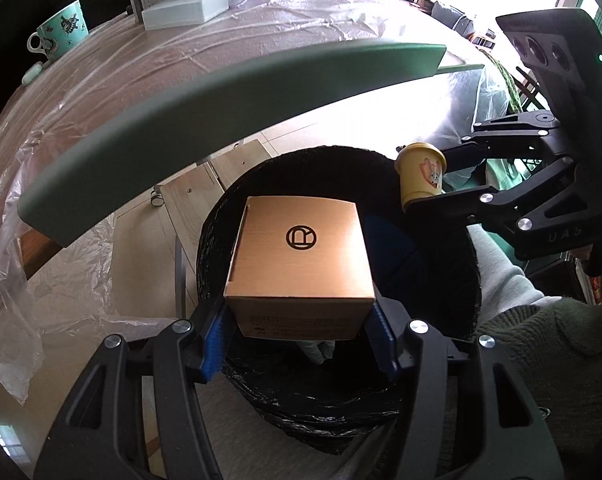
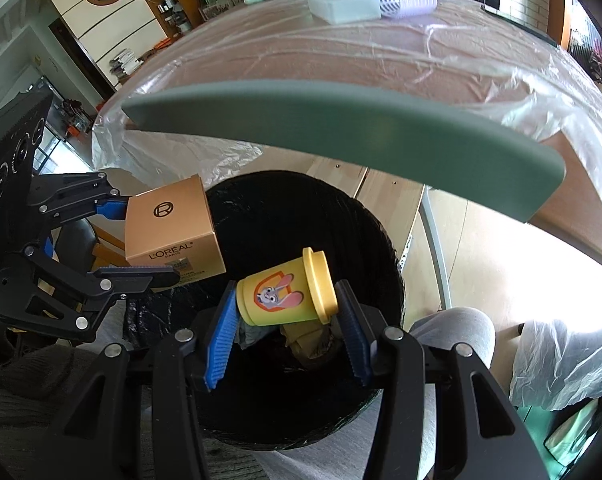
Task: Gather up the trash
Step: 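Carry the L'Oreal box and yellow cup over the black bin with both tools, then open the left tool over the bin while the right tool releases the yellow cup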
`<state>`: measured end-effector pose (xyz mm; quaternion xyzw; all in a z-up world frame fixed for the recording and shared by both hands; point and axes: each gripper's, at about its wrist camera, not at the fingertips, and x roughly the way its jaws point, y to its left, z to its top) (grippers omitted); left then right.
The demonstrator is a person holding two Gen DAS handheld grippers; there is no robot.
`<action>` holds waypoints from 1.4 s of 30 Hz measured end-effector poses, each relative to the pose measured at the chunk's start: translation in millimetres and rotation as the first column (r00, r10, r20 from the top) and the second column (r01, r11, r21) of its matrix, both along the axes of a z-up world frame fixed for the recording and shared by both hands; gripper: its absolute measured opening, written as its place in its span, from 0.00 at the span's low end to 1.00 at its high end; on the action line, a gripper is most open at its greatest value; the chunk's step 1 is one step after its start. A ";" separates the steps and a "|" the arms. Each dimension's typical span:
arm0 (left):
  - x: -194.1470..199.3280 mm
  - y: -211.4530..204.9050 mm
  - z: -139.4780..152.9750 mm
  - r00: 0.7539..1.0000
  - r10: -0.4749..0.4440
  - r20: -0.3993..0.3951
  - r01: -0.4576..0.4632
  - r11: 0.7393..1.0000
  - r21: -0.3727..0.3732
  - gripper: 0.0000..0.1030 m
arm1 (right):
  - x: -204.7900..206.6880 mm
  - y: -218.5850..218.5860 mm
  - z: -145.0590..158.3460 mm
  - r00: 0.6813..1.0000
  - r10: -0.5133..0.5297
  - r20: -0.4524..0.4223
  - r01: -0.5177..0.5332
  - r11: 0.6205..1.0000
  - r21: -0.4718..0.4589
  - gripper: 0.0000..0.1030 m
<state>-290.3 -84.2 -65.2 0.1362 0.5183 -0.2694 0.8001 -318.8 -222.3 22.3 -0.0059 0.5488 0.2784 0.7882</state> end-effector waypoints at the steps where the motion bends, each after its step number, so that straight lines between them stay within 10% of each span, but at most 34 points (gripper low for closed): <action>1: 0.4 -0.1 -2.0 1.000 0.000 -0.004 0.000 1.000 0.002 0.57 | 0.4 0.5 -2.3 1.000 0.001 -0.003 -0.001 1.000 -0.005 0.46; 31: 9.4 -14.7 -31.8 0.999 -0.025 -0.028 0.027 0.994 0.110 0.57 | 0.4 13.4 -23.9 1.000 0.012 -0.022 -0.015 0.995 -0.100 0.47; 36: 11.1 -10.7 -29.5 0.999 -0.021 -0.034 0.024 0.997 0.068 0.80 | 2.1 4.8 -23.3 0.999 -0.026 -0.034 0.024 0.997 -0.076 0.67; 42: 3.5 1.4 2.1 1.000 -0.016 -0.016 0.016 1.000 0.025 0.80 | -6.0 -10.3 7.7 0.999 -0.038 0.008 0.039 0.998 -0.053 0.67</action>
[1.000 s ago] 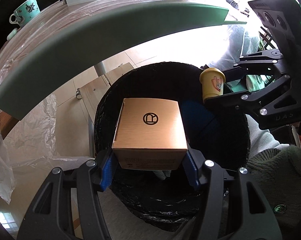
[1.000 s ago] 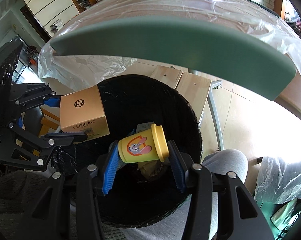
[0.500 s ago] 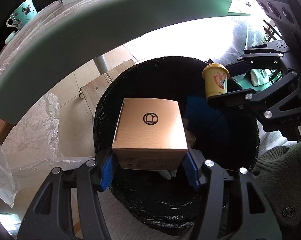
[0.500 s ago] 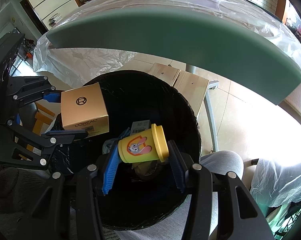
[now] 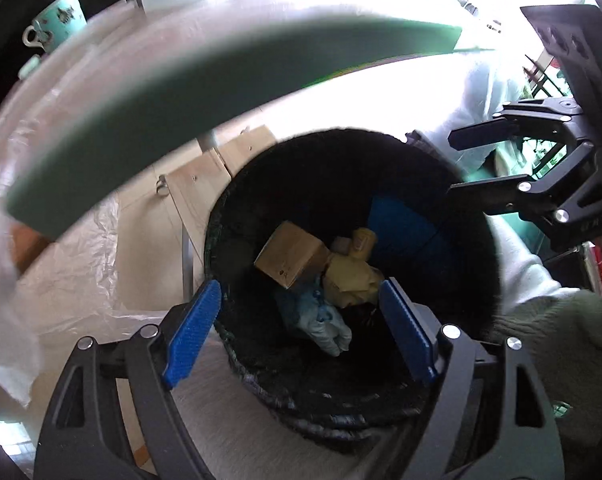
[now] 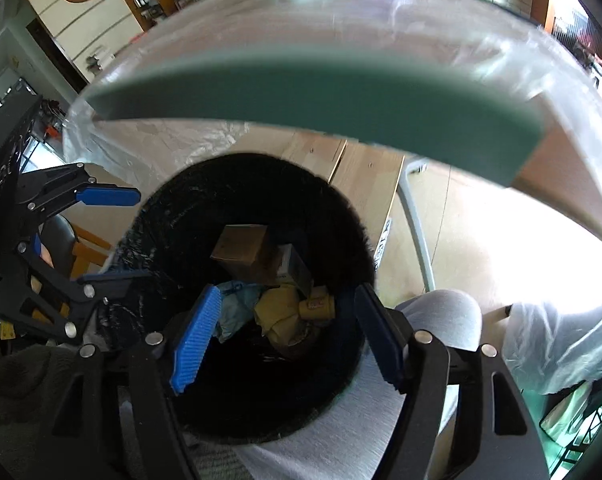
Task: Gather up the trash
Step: 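Open the left tool over the bin while the right tool releases the yellow cup, then move both tools back toward the white plastic box and purple hair rollers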
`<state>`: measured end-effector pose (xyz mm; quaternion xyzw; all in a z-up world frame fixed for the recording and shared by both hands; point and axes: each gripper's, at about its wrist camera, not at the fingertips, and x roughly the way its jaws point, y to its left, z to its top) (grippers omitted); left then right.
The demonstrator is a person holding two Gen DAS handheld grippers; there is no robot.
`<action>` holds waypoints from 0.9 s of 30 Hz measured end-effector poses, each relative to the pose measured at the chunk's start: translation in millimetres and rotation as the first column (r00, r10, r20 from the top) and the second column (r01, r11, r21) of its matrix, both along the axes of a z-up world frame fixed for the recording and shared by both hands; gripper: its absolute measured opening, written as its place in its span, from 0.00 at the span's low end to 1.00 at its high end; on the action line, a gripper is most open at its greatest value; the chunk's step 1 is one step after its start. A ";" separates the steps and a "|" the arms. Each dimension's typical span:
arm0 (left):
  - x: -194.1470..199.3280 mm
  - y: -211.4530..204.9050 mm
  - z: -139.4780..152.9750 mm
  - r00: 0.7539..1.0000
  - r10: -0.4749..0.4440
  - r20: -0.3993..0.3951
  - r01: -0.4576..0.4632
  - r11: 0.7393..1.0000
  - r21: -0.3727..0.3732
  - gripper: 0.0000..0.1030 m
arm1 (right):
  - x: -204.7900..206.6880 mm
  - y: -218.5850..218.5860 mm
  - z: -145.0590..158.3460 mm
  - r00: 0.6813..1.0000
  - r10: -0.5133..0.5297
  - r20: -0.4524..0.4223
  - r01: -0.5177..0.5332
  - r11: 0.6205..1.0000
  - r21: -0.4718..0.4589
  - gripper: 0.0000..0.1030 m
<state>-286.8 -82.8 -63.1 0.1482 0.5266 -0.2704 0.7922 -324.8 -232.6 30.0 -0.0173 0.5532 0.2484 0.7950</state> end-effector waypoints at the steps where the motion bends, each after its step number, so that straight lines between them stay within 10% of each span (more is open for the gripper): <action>1: -3.8 1.3 11.0 1.000 -0.013 0.014 0.013 1.000 -0.022 0.80 | -4.2 -2.2 14.8 0.999 0.016 0.035 -0.017 1.000 0.013 0.67; 6: -20.9 8.6 92.5 0.975 -0.086 0.205 0.119 0.981 -0.152 0.91 | -1.0 -18.4 87.5 0.978 -0.027 0.208 -0.003 0.990 0.144 0.84; 11: 22.3 14.9 132.7 0.893 0.081 0.444 -0.017 0.989 -0.147 0.99 | 65.8 -38.1 112.0 0.942 -0.247 0.230 0.199 0.957 0.213 0.94; 27: 187.7 -11.5 80.5 0.959 0.065 0.275 -0.051 0.997 -0.058 0.99 | 247.6 8.1 45.6 0.909 -0.416 -0.023 0.416 0.901 0.122 0.82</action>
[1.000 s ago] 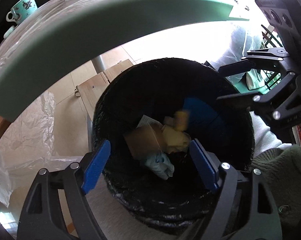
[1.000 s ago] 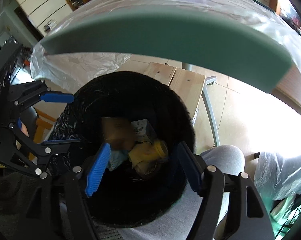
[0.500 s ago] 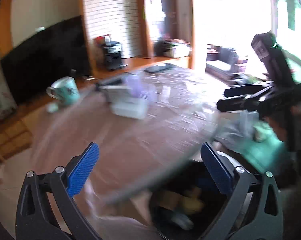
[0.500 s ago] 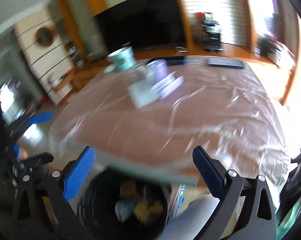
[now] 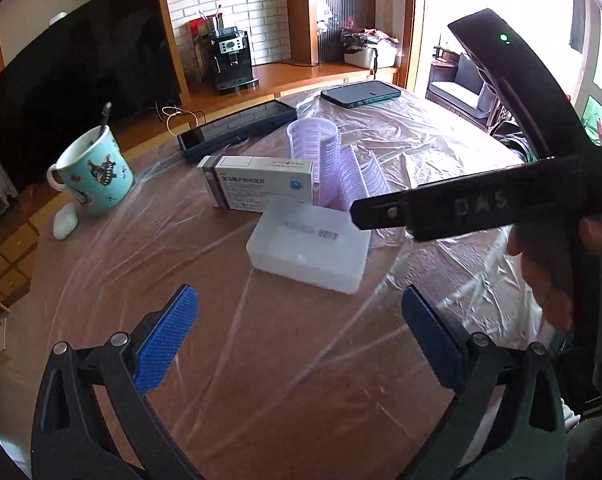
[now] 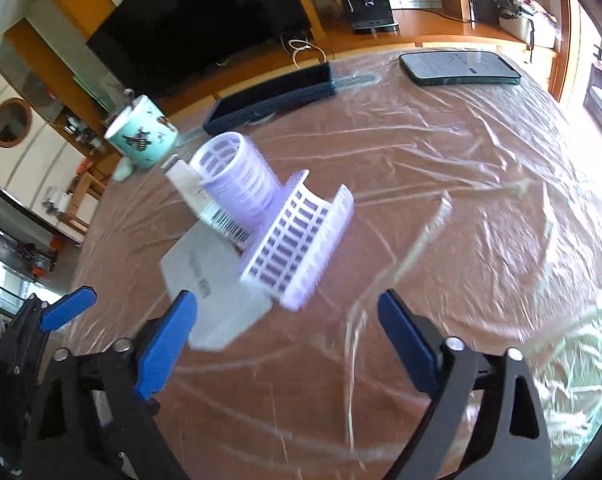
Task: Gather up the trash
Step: 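Move both tools back toward the white plastic box and purple hair rollers, then grasp the white plastic box with the left tool while the right tool grasps a purple roller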
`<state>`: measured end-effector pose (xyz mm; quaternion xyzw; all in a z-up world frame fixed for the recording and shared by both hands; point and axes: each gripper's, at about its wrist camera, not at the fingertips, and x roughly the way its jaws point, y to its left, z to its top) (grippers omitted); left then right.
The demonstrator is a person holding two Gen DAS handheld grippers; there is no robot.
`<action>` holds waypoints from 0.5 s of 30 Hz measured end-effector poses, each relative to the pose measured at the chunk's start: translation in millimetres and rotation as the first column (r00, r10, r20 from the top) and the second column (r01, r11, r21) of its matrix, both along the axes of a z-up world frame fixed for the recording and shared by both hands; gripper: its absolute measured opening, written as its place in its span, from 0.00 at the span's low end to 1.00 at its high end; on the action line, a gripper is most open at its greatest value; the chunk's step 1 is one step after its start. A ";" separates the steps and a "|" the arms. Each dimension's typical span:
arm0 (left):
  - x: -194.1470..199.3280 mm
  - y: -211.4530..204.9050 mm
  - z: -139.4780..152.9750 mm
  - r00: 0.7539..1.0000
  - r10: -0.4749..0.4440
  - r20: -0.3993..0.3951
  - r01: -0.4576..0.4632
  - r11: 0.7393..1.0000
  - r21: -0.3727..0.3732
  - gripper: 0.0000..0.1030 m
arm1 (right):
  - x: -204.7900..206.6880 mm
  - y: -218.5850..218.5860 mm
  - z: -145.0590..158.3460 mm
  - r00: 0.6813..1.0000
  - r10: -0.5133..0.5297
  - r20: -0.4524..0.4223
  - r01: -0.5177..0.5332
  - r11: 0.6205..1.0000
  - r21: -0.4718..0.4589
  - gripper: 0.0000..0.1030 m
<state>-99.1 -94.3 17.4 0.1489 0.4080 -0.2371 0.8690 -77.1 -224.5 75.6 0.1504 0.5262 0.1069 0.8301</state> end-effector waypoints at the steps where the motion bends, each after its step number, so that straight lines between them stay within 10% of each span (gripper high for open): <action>1: 5.1 -2.5 -3.2 1.000 -0.002 -0.003 0.002 1.000 0.009 0.99 | 4.2 2.9 -1.8 1.000 0.002 -0.004 -0.003 1.000 -0.018 0.80; 15: 34.6 -26.0 -15.2 0.999 -0.035 -0.004 0.035 0.998 0.055 0.99 | 24.3 2.1 -0.4 1.000 0.011 -0.002 -0.012 0.995 -0.094 0.58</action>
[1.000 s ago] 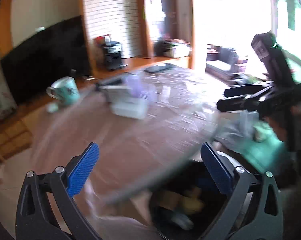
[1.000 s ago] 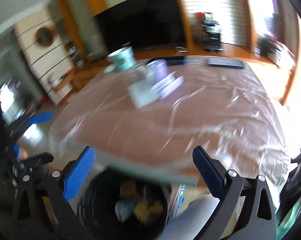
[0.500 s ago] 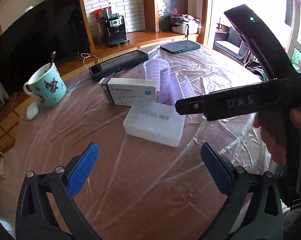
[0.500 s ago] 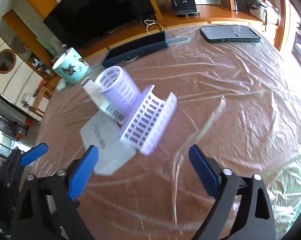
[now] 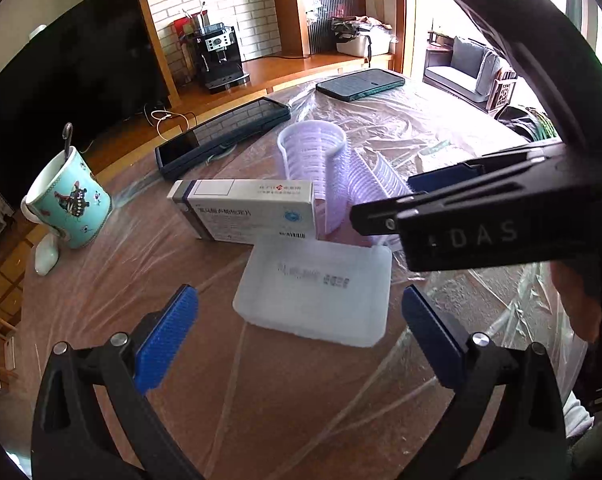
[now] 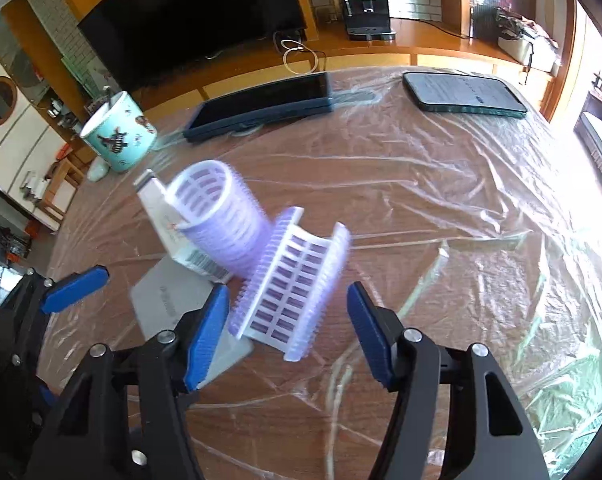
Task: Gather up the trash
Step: 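Grasp the white plastic box with the left tool while the right tool grasps a purple roller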
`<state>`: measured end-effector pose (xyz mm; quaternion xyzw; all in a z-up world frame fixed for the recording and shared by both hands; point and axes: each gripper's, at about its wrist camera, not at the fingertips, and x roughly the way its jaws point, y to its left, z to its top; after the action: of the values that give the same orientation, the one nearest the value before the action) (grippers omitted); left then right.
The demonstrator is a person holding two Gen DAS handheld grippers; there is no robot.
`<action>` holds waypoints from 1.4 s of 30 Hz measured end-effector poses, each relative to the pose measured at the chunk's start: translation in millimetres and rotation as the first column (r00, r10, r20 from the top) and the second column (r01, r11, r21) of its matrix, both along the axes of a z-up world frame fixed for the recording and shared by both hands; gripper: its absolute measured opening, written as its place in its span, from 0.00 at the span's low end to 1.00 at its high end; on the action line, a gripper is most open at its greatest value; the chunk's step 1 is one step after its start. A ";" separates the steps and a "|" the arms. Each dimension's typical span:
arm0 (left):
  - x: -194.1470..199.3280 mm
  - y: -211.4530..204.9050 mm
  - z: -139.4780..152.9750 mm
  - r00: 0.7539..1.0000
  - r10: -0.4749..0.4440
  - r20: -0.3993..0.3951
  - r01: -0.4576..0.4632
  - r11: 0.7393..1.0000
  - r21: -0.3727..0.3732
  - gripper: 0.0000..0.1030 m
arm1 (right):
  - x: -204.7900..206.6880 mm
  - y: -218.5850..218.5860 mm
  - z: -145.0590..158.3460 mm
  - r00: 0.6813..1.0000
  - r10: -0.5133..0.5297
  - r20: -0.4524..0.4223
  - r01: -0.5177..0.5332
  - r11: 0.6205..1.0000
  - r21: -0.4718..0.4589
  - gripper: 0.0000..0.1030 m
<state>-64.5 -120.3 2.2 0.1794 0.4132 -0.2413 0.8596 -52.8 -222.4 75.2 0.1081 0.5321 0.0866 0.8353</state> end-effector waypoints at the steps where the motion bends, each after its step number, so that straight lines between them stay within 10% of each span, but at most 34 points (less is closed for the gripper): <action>1: -0.2 -1.4 0.5 1.000 0.002 0.000 -0.002 1.000 0.001 0.99 | 0.5 -1.9 -1.7 1.000 -0.003 -0.005 0.003 1.000 0.002 0.58; 9: 10.2 -7.7 -4.7 1.000 0.004 0.005 -0.004 1.000 0.022 0.99 | 8.4 -1.0 -5.3 0.999 0.023 0.027 -0.022 0.999 -0.049 0.42; 16: 16.7 -8.4 -13.5 1.000 0.006 -0.016 -0.005 1.000 0.020 0.81 | -4.7 -7.1 1.2 0.994 0.051 0.100 -0.044 0.997 -0.066 0.41; 42: -16.8 10.3 7.9 0.999 0.041 0.015 -0.041 0.999 0.011 0.81 | -66.1 -17.1 47.9 0.967 0.109 0.229 -0.135 0.985 0.103 0.41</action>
<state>-81.3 -110.0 10.0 0.1774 0.4118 -0.2198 0.8664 -118.9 -239.6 123.1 0.1138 0.4349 0.1808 0.8748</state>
